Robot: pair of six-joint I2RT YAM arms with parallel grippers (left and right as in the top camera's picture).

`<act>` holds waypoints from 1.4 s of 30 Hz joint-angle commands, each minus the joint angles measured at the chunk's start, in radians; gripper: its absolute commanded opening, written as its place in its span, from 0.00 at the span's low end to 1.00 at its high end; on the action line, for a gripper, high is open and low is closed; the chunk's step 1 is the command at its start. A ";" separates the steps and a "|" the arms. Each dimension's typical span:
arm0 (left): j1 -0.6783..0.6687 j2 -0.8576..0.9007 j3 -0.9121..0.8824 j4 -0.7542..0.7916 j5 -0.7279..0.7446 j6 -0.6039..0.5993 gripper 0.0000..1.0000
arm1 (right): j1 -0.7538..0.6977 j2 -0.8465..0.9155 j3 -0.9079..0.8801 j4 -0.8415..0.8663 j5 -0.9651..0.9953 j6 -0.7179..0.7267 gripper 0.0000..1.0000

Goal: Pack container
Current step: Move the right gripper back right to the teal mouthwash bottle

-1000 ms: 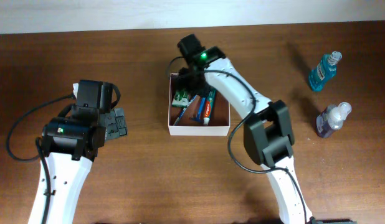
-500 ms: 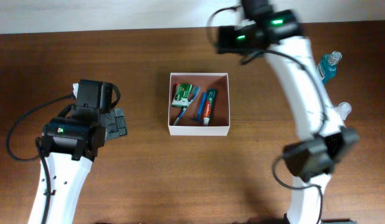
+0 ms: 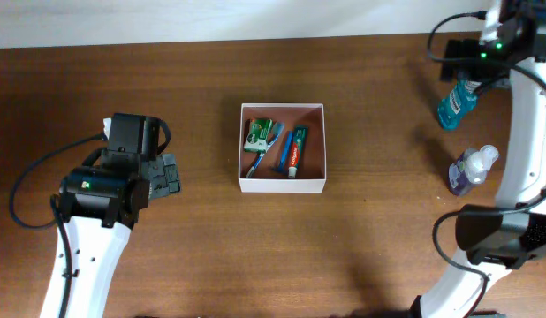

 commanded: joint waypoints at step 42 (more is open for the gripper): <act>0.005 0.003 -0.003 -0.001 -0.011 -0.010 0.99 | -0.124 0.364 0.001 0.306 -0.182 -0.212 0.51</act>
